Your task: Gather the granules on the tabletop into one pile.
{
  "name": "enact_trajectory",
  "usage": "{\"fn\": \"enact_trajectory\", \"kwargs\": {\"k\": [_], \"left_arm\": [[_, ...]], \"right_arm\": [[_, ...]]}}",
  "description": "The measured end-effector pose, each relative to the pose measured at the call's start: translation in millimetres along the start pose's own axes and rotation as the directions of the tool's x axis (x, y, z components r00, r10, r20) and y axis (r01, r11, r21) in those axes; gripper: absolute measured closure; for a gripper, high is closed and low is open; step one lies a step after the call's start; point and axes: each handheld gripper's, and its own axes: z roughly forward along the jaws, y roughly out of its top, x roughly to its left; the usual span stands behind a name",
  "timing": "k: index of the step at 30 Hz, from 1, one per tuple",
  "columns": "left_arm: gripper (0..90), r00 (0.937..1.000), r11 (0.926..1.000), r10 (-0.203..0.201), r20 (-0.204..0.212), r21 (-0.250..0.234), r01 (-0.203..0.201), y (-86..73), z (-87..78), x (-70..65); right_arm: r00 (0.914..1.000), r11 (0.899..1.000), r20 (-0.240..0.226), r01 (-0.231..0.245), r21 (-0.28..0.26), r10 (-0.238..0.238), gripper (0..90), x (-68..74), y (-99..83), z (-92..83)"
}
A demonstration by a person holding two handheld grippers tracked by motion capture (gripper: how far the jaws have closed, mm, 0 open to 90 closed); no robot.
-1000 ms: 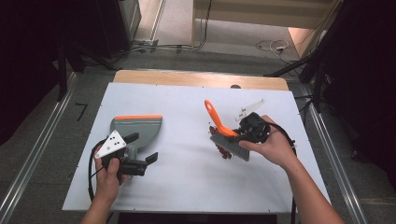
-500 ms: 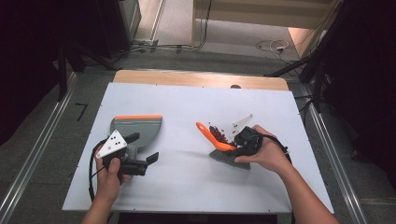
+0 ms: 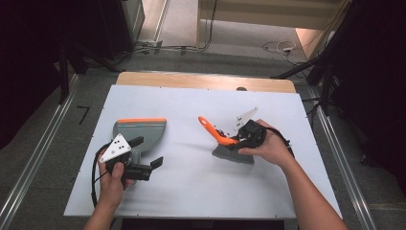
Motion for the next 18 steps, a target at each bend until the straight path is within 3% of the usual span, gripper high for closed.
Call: {"fn": "enact_trajectory", "kwargs": {"k": [18], "left_arm": [[0.0,1.0,1.0,-0.001,0.004,0.007,0.001,-0.9,1.1,-0.6]], "right_arm": [[1.0,0.999,-0.008,-0.002,-0.049,0.002,67.5,-27.2,9.7,9.9]]}}
